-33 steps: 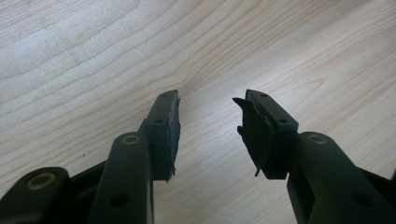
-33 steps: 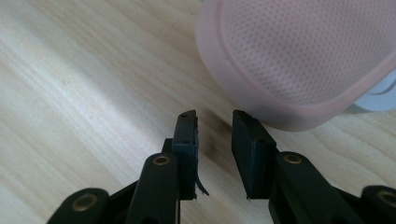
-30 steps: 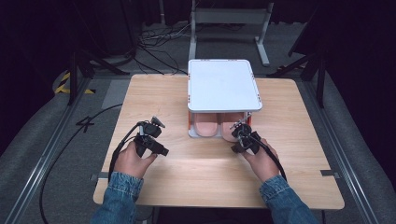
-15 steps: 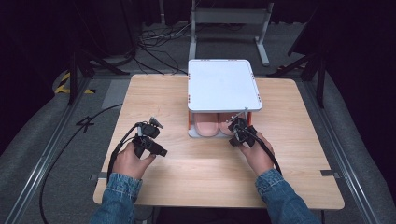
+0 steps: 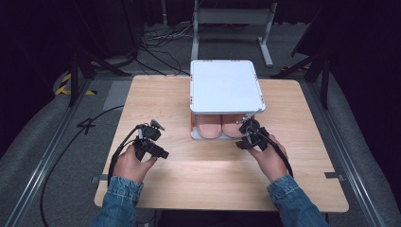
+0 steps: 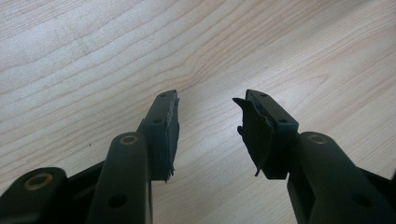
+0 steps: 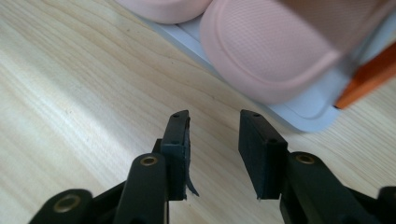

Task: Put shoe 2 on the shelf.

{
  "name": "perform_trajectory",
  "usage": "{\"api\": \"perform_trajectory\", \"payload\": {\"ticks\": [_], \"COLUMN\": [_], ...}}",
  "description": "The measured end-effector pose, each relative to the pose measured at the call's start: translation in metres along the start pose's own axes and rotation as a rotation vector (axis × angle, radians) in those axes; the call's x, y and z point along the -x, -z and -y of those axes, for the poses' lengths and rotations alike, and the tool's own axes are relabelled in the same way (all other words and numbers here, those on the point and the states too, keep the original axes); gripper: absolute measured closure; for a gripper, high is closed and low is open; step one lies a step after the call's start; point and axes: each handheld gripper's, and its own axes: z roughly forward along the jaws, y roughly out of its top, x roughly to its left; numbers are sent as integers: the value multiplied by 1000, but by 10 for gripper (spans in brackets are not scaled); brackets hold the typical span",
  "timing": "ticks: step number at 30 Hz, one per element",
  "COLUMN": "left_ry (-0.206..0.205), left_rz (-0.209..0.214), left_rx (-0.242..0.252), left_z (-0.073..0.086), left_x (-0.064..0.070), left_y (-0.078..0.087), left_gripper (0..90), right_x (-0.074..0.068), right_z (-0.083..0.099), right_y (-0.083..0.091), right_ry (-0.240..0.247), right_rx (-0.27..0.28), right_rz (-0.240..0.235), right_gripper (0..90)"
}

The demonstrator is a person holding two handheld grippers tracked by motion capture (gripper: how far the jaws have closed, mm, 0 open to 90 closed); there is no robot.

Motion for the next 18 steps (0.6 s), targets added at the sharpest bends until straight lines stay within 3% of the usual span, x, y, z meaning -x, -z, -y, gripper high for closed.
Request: {"api": "perform_trajectory", "payload": {"ticks": [8, 15, 18], "left_ry": [-9, -19, -52], "left_rz": [-3, -30, -52], "left_rx": [9, 34, 47], "left_z": [4, 10, 11], "left_x": [-1, -3, -4], "left_y": [3, 7, 9], "left_gripper": [548, 498, 476], "right_x": [21, 45, 55], "right_z": [19, 42, 56], "right_y": [41, 65, 74], "right_ry": [-15, -43, -37], "right_rx": [62, 84, 86], "right_rz": [-6, 4, 5], "right_gripper": [581, 511, 448]}}
